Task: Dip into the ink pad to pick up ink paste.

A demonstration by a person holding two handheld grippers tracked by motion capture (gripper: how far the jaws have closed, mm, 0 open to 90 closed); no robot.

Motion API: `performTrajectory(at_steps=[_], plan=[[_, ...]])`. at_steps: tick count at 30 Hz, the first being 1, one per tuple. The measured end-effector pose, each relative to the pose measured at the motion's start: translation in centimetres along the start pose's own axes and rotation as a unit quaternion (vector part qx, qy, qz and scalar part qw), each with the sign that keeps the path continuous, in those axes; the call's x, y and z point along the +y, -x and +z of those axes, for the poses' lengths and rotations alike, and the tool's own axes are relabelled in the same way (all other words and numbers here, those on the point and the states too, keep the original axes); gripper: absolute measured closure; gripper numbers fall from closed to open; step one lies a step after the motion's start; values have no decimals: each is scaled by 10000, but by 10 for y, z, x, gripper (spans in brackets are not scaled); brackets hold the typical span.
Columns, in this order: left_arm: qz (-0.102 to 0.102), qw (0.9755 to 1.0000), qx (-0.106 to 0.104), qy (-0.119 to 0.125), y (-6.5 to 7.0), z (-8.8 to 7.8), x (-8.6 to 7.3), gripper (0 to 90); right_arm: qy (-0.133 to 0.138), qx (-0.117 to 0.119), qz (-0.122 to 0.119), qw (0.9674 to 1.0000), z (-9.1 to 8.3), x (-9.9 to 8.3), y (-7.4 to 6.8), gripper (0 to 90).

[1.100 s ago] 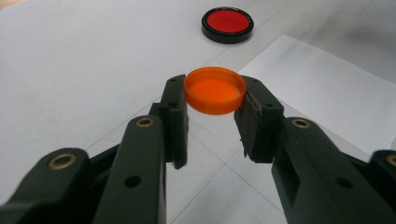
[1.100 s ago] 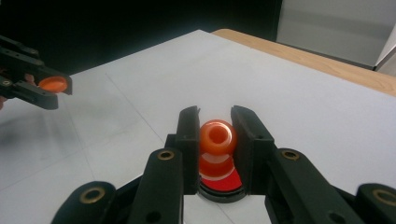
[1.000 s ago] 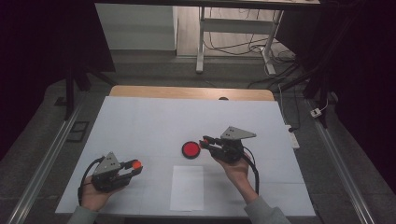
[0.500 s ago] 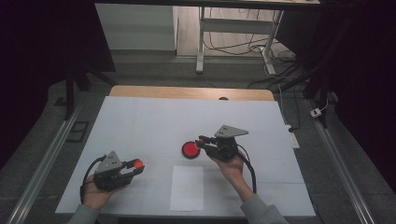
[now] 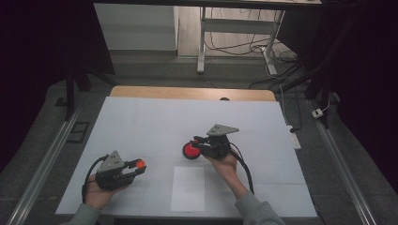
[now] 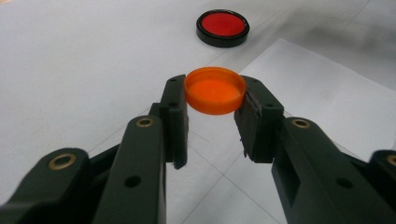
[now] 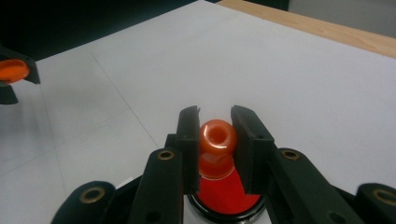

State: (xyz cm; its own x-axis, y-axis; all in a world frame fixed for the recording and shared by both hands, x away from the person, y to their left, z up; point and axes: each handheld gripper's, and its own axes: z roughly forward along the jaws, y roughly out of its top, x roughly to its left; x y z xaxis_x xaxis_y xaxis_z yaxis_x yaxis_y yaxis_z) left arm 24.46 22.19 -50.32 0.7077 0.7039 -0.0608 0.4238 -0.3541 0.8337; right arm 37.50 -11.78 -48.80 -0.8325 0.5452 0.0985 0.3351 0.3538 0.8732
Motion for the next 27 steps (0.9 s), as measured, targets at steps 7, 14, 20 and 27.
performTrajectory(at_steps=[7, 14, 20, 27], plan=[[0, 10000, 7, -35, 0, 2, 0, 655, -190, -66, -118, 9997, 11, -4, 3, 723], [8, 10000, 10, -65, 1, 3, 0, 655, -308, -94, -145, 9994, 18, -8, 6, 723], [14, 10000, 0, -48, 1, 2, 0, 655, -380, -141, -201, 9990, 23, -10, 6, 722], [20, 10000, 7, -68, 1, 3, -1, 655, -518, -162, -306, 9981, 30, -12, 3, 723]])
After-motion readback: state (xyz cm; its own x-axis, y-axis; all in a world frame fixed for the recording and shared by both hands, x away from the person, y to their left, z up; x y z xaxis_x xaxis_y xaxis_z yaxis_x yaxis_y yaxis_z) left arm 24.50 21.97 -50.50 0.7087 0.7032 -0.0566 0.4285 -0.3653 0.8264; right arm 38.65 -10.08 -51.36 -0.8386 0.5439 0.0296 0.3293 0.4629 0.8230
